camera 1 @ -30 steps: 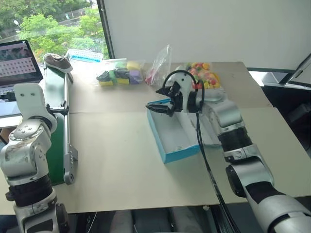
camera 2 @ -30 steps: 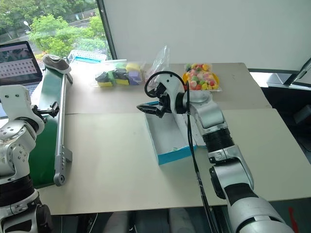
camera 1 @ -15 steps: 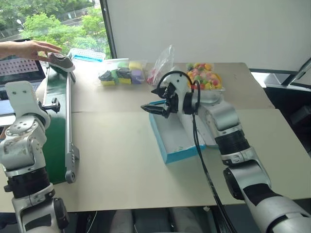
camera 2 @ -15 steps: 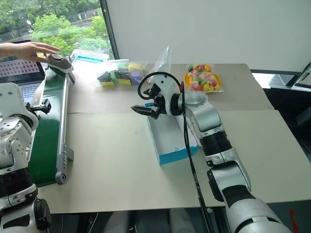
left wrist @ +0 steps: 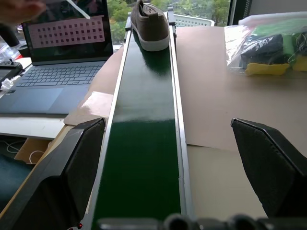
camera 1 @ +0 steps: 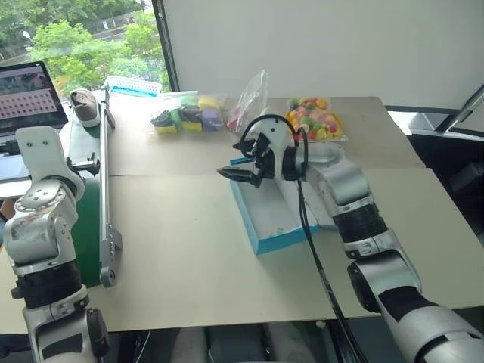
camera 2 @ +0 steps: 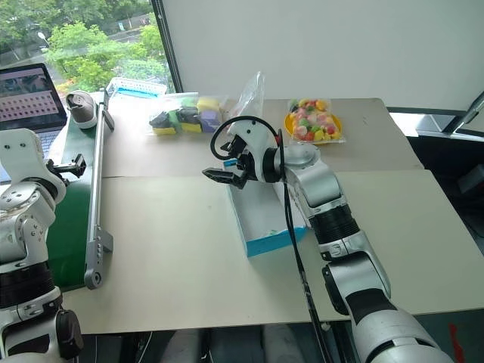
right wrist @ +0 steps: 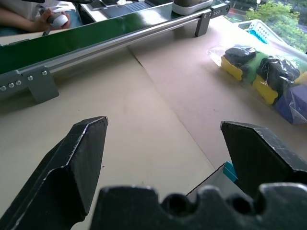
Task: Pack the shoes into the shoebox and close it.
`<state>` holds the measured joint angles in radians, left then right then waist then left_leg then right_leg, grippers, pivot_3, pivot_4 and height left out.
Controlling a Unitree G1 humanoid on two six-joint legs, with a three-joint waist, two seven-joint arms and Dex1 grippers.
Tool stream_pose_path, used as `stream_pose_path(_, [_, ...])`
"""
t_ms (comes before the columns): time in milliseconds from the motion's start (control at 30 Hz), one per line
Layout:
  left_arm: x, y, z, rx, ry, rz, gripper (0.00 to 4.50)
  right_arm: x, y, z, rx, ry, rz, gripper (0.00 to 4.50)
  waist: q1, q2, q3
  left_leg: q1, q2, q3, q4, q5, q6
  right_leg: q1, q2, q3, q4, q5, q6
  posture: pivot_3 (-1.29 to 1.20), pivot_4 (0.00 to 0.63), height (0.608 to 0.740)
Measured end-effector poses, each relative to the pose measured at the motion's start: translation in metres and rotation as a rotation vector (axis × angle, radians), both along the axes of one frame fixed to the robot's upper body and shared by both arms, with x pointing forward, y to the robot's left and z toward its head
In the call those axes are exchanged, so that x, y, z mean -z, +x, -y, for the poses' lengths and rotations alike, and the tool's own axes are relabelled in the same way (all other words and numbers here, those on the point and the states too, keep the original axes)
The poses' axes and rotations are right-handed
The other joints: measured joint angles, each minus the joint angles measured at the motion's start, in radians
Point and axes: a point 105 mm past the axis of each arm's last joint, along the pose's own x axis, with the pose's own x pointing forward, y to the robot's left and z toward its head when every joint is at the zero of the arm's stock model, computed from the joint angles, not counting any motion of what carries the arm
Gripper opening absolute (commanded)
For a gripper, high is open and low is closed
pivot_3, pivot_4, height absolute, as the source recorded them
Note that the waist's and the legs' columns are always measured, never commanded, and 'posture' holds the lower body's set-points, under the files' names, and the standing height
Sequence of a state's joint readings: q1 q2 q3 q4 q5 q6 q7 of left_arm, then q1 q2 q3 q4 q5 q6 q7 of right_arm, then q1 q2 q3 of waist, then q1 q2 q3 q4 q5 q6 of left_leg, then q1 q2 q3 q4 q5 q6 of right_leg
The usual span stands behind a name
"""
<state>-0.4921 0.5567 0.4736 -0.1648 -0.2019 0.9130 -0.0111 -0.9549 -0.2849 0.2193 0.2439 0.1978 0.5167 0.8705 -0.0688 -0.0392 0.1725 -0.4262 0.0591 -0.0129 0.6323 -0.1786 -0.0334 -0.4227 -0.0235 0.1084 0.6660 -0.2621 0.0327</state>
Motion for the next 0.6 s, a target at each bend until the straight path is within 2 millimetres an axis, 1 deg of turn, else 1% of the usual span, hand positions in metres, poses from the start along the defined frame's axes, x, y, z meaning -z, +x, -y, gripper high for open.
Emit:
stream_pose_path(133, [0.0,-0.007,-0.012,-0.059,-0.013,0.013,4.5,0.001,-0.004,-0.01,-0.029,0.022,-0.025,4.43,-0.003,0.0,0.0,0.0,0.0,0.0,0.0,0.0,0.0,0.0,0.0,0.0,0.0,0.0,0.0,0.0,0.15,0.74])
stream_pose_path(200, [0.005,-0.013,-0.021,-0.1,-0.029,0.019,4.5,0.0,-0.007,-0.016,-0.047,0.035,-0.029,4.43,-0.001,0.0,0.0,0.0,0.0,0.0,0.0,0.0,0.0,0.0,0.0,0.0,0.0,0.0,0.0,0.0,0.15,0.74])
stream_pose_path(233, [0.009,-0.015,-0.024,-0.113,-0.036,0.012,4.5,0.0,-0.007,-0.018,-0.053,0.038,-0.029,4.43,0.0,0.0,0.0,0.0,0.0,0.0,0.0,0.0,0.0,0.0,0.0,0.0,0.0,0.0,0.0,0.0,0.15,0.74])
stream_pose_path(267, [0.017,-0.019,-0.028,-0.132,-0.053,-0.003,4.5,-0.001,-0.009,-0.02,-0.067,0.042,-0.031,4.43,0.0,0.0,0.0,0.0,0.0,0.0,0.0,0.0,0.0,0.0,0.0,0.0,0.0,0.0,0.0,0.0,0.15,0.74])
stream_pose_path(367, [0.041,-0.024,-0.031,-0.159,-0.105,-0.052,4.5,-0.001,-0.012,-0.021,-0.096,0.042,-0.039,4.43,0.006,0.0,0.0,0.0,0.0,-0.001,0.0,0.0,0.0,0.0,0.0,-0.002,0.0,0.0,0.0,0.0,0.15,0.74])
stream_pose_path(400, [0.046,-0.024,-0.029,-0.157,-0.114,-0.059,4.5,-0.001,-0.013,-0.021,-0.104,0.042,-0.041,4.43,0.008,0.0,0.0,-0.001,0.0,-0.002,0.0,0.0,0.0,0.0,-0.001,-0.002,0.0,0.0,0.0,0.0,0.15,0.74])
stream_pose_path(467, [0.049,-0.024,-0.027,-0.148,-0.122,-0.046,4.5,-0.001,-0.018,-0.021,-0.128,0.049,-0.052,4.43,0.012,0.0,0.0,-0.001,0.0,-0.002,0.0,0.0,0.0,0.0,0.0,-0.003,0.0,0.0,0.0,0.0,0.15,0.74])
stream_pose_path(533, [0.045,-0.022,-0.027,-0.133,-0.107,-0.003,4.5,0.002,-0.022,-0.019,-0.146,0.052,-0.072,4.43,0.014,-0.001,0.0,-0.002,0.0,-0.002,0.0,0.0,0.0,0.0,-0.001,-0.003,0.0,0.0,0.0,0.0,0.15,0.74])
stream_pose_path(600, [0.045,-0.021,-0.029,-0.12,-0.094,0.026,4.5,0.007,-0.021,-0.015,-0.136,0.043,-0.091,4.43,0.017,0.0,0.0,-0.001,0.0,-0.002,0.0,0.0,0.0,0.0,-0.001,-0.003,0.0,0.0,0.0,0.0,0.15,0.74])
